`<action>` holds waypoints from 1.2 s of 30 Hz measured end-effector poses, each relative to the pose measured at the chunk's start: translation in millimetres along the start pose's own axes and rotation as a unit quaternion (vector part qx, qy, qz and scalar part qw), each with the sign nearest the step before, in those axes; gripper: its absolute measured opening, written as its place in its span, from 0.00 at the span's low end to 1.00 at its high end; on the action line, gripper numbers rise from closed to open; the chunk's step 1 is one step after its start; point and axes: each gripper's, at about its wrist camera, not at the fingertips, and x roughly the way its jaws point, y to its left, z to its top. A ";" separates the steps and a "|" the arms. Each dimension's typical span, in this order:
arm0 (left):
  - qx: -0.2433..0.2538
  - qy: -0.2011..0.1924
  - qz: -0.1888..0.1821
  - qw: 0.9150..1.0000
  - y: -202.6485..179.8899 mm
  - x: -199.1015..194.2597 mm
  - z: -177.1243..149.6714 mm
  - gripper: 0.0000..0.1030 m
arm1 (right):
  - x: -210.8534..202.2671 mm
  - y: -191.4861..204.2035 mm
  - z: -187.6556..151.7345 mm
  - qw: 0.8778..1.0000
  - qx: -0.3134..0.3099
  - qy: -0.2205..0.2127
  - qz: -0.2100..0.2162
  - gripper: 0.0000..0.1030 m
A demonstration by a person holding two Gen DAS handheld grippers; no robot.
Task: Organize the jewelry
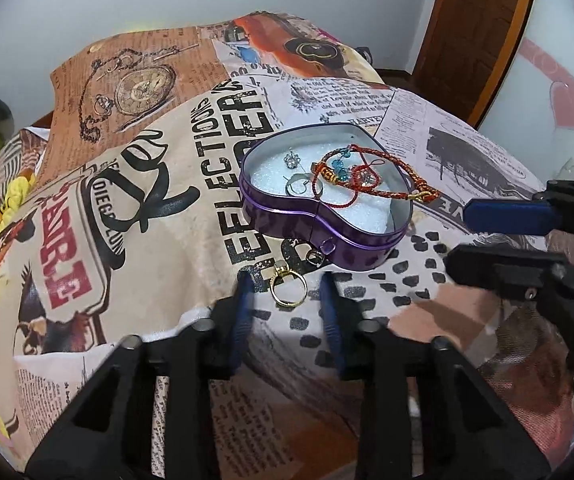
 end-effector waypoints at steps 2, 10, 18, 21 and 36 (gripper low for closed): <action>-0.002 0.000 0.000 1.000 1.6 1.2 0.1 0.17 | 2.6 1.1 -1.0 1.000 0.003 0.003 0.006 0.34; -0.001 -0.017 0.013 1.000 7.7 -12.2 -9.2 0.17 | 13.0 12.1 -5.5 1.000 0.006 0.014 0.022 0.34; -0.030 -0.037 0.010 0.999 34.5 -39.5 -29.5 0.17 | 33.6 32.2 3.4 0.997 -0.009 0.042 0.056 0.34; -0.039 -0.047 0.005 0.998 42.1 -47.2 -36.0 0.17 | 41.3 35.3 9.6 0.997 -0.008 0.048 0.058 0.34; -0.047 -0.075 -0.022 0.996 48.9 -52.5 -40.1 0.17 | 65.2 29.0 24.9 0.997 -0.006 0.074 0.001 0.33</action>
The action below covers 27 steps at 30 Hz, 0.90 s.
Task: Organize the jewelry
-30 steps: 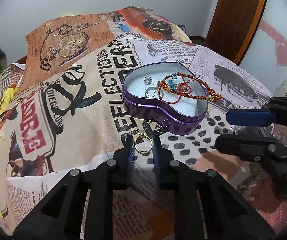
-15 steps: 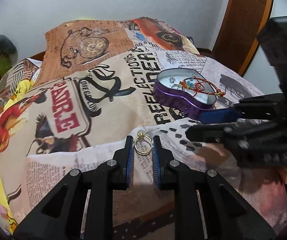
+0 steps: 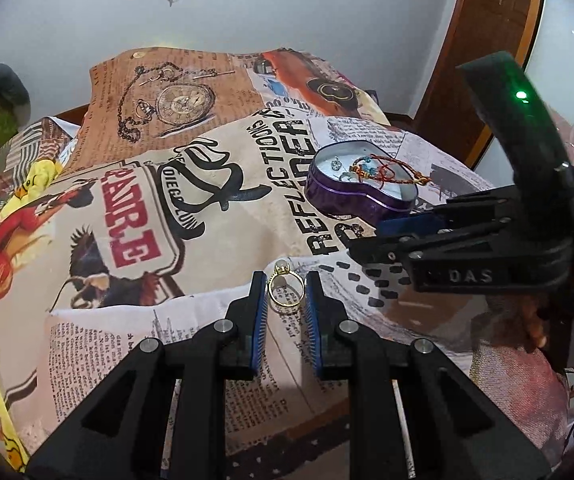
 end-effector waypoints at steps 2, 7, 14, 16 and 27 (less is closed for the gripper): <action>-0.003 -0.002 -0.004 1.000 1.8 0.2 -0.2 0.17 | 2.1 -3.5 2.1 1.000 0.003 0.001 -0.004 0.33; -0.009 -0.002 -0.007 1.000 5.5 2.3 -1.5 0.17 | 4.6 -6.4 6.6 1.000 0.001 -0.006 -0.013 0.30; -0.009 0.004 -0.005 1.000 5.2 6.5 -1.3 0.17 | 11.3 2.0 8.2 0.999 -0.037 -0.010 -0.016 0.10; -0.010 0.004 -0.004 1.000 4.9 6.8 0.2 0.17 | 11.2 4.1 7.9 0.999 -0.042 -0.011 -0.020 0.10; 0.002 -0.018 0.001 1.000 -10.0 -4.9 25.8 0.17 | -29.2 -10.8 6.1 0.998 -0.013 -0.061 -0.008 0.09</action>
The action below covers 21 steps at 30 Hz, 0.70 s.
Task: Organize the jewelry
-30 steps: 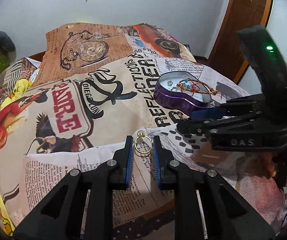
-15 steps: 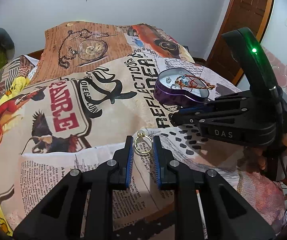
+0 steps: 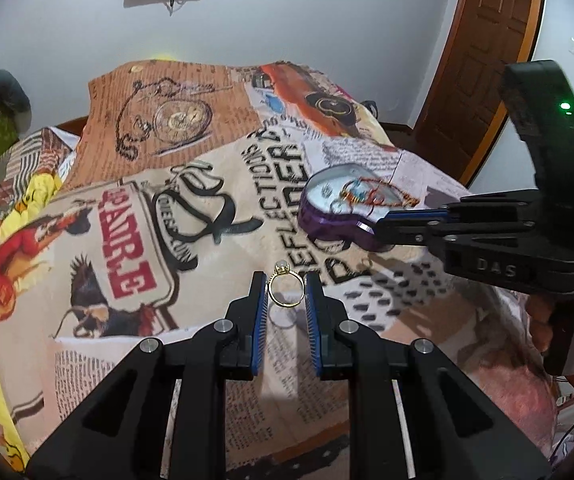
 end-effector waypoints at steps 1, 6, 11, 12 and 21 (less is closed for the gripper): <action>0.003 -0.003 0.000 1.000 -2.7 -0.5 3.2 0.17 | -4.7 -1.2 -0.2 1.000 0.001 -0.006 -0.001 0.09; 0.013 -0.012 -0.002 1.000 -16.3 1.9 20.0 0.17 | -28.0 -13.1 4.6 0.999 0.011 -0.038 -0.006 0.09; 0.025 -0.017 -0.001 1.000 -28.9 8.3 34.3 0.17 | -44.0 -24.1 11.1 0.997 0.020 -0.068 -0.011 0.09; 0.027 -0.018 -0.002 0.999 -31.3 11.2 38.4 0.17 | -46.3 -25.6 10.6 0.997 0.021 -0.073 -0.011 0.09; 0.036 -0.013 0.000 0.999 -39.5 36.8 56.3 0.17 | -47.0 -41.0 14.0 0.995 0.035 -0.091 0.003 0.10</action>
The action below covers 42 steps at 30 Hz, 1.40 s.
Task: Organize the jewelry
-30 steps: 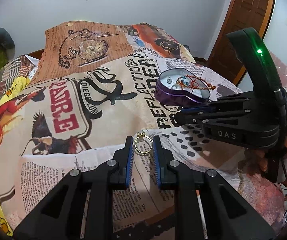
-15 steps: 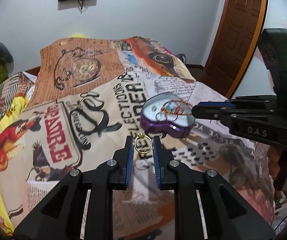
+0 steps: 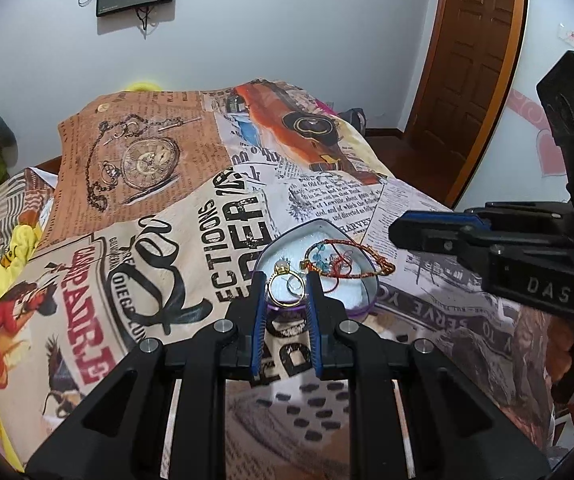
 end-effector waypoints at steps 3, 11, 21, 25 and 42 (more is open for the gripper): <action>0.001 0.008 0.003 1.000 1.2 11.0 2.5 0.17 | 7.7 -3.9 -0.1 1.000 0.004 0.005 0.009 0.10; 0.004 0.029 0.004 1.000 3.6 36.3 3.0 0.17 | 30.9 -5.8 -7.0 0.999 0.001 0.029 0.021 0.10; 0.004 0.041 0.004 0.999 3.3 50.7 2.5 0.17 | 48.4 -9.8 -13.2 0.998 0.003 0.051 0.032 0.10; 0.002 0.041 0.007 0.999 3.4 51.7 3.0 0.17 | 53.5 -8.5 -15.1 0.997 0.001 0.063 0.035 0.10; -0.019 -0.011 0.021 1.000 5.4 -18.2 11.7 0.17 | 21.5 6.6 -5.2 0.999 -0.022 0.034 -0.003 0.30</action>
